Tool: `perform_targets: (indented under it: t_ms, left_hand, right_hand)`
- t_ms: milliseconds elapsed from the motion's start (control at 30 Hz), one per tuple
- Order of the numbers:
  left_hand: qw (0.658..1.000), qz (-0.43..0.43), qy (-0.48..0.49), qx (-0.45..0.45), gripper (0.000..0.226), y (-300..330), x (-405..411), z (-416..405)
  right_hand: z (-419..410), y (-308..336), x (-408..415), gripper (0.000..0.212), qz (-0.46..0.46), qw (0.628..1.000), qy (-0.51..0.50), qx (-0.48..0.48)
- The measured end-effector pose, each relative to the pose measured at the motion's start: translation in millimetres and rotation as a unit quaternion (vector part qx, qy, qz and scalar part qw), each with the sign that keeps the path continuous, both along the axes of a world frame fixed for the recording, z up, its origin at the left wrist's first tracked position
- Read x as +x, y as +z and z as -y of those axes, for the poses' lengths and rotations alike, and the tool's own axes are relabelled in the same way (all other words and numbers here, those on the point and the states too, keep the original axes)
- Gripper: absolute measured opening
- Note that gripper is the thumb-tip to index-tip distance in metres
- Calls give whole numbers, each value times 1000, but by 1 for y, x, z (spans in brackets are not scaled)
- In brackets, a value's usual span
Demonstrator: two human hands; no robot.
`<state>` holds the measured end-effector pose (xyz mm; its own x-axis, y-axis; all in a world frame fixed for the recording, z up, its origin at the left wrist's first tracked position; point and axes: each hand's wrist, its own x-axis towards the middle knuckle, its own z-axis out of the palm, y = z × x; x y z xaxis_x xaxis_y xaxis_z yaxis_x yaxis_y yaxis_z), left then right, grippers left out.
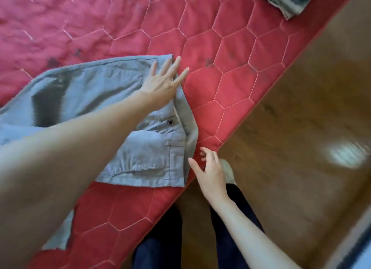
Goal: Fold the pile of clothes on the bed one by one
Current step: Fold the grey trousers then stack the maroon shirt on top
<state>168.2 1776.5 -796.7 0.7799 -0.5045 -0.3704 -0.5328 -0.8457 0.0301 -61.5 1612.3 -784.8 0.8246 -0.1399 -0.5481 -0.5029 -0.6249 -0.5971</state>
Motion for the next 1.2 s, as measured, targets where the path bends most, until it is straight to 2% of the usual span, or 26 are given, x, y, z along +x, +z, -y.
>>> perform_targets:
  t_ms: [67,167,267,333,400,533,633,800,867,933,1000,1200]
  left_hand:
    - [1000,-24,5,5,77,-5,18,-5]
    - [993,-85,81,-15,96,-10,33,-16]
    - [989,-77,118,-44,105,-9,47,-26]
    - [986,-52,140,-67,92,-5,57,-32]
    - [980,-39,163,-106,66,0,66,-41]
    - [952,-65,197,-226,27,26,67,-76]
    - [924,-48,239,-294,21,68,56,-103]
    - [884,52,298,-357,21,186,43,-142]
    - [853,99,330,-392,23,248,39,-157]
    - [816,156,353,-431,27,319,36,-170]
    - [779,217,361,-465,27,392,32,-175]
    - [685,364,327,-540,21,599,3,-158]
  right_hand:
    - [-15,-5,-7,51,-7,999,-47,5]
    - [-40,-9,-25,46,-15,999,-46,-24]
    - [-58,-7,-43,45,-29,997,-68,-30]
    - [-68,-2,-50,41,-50,993,-110,-10]
    - [-74,6,-50,34,-49,987,-152,22]
    - [-67,33,-34,18,-6,977,-206,55]
    - [-55,68,-5,21,57,969,-234,59]
    - [-49,165,83,26,175,952,-243,61]
    - [-54,220,122,29,230,940,-242,66]
    - [-64,284,160,22,290,921,-247,87]
    - [-78,354,194,12,336,900,-245,132]
    - [-132,591,244,16,471,815,-128,311]
